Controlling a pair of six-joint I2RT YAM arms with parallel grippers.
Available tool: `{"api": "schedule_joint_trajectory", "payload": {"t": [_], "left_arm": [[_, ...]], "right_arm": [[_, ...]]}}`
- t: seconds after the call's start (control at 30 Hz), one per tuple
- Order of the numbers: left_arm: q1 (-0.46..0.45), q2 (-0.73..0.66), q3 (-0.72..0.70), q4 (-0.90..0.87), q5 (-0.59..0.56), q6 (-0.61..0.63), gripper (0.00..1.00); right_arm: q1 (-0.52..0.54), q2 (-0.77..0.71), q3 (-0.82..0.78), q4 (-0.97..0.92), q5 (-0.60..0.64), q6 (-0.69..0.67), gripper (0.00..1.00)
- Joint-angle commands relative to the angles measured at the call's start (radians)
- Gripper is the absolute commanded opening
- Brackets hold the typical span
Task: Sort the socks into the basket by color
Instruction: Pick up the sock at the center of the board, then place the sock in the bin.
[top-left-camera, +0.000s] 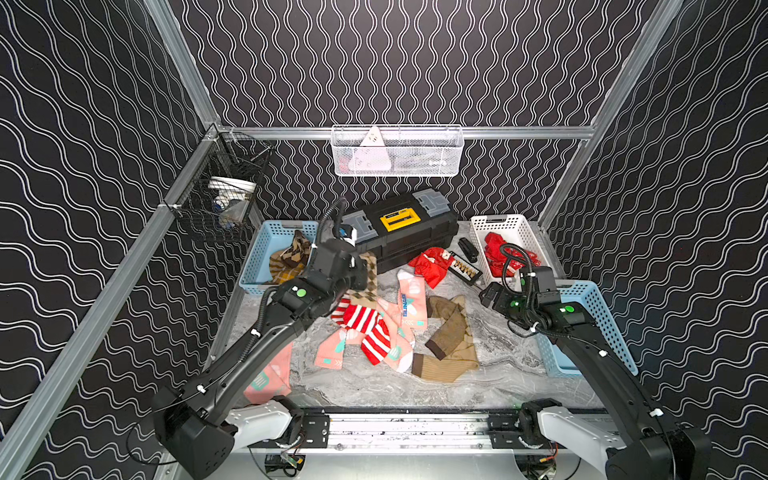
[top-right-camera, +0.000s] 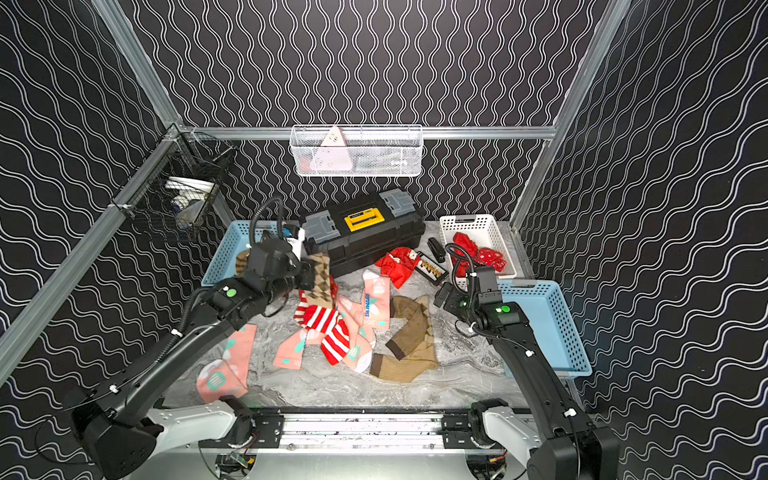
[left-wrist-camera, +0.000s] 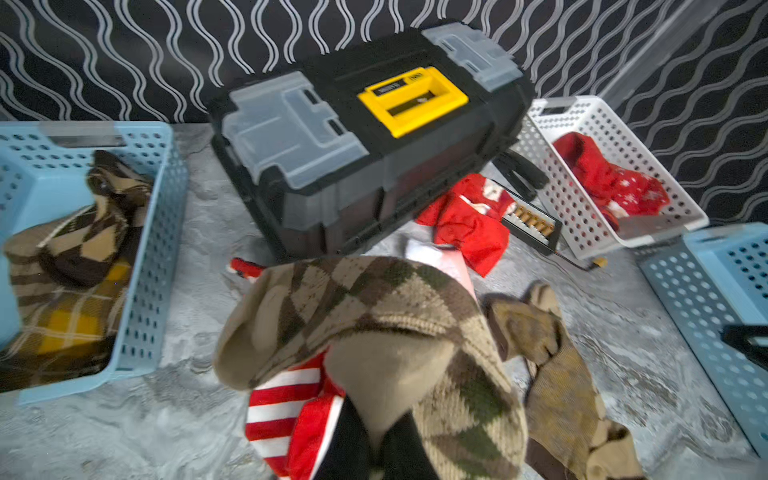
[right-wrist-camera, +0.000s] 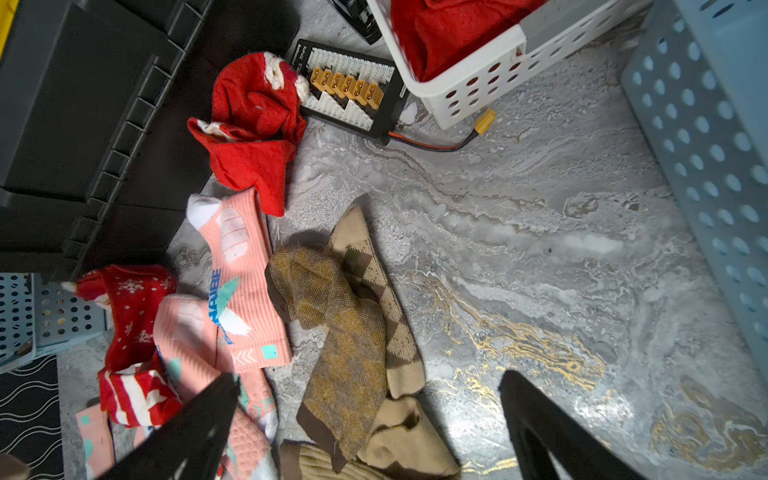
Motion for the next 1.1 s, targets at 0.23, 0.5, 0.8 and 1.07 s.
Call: {"api": "schedule_joint_trajectory", "payload": {"t": [0.23, 0.5, 0.8, 1.07], "left_arm": [[0.400, 0.109, 0.068, 0.006, 0.144, 0.090, 0.00], [0.598, 0.258, 0.147, 0.073, 0.163, 0.119, 0.00], [0.622, 0.410, 0.233, 0.133, 0.044, 0.187, 0.00], [0.626, 0.537, 0.231, 0.190, -0.019, 0.217, 0.00]], "right_arm": [[0.010, 0.014, -0.001, 0.006, -0.023, -0.011, 1.00], [0.017, 0.045, 0.012, 0.012, -0.028, -0.021, 1.00], [0.025, 0.089, 0.012, 0.033, -0.031, -0.022, 1.00], [0.028, 0.126, 0.004, 0.055, -0.033, -0.019, 1.00]]}}
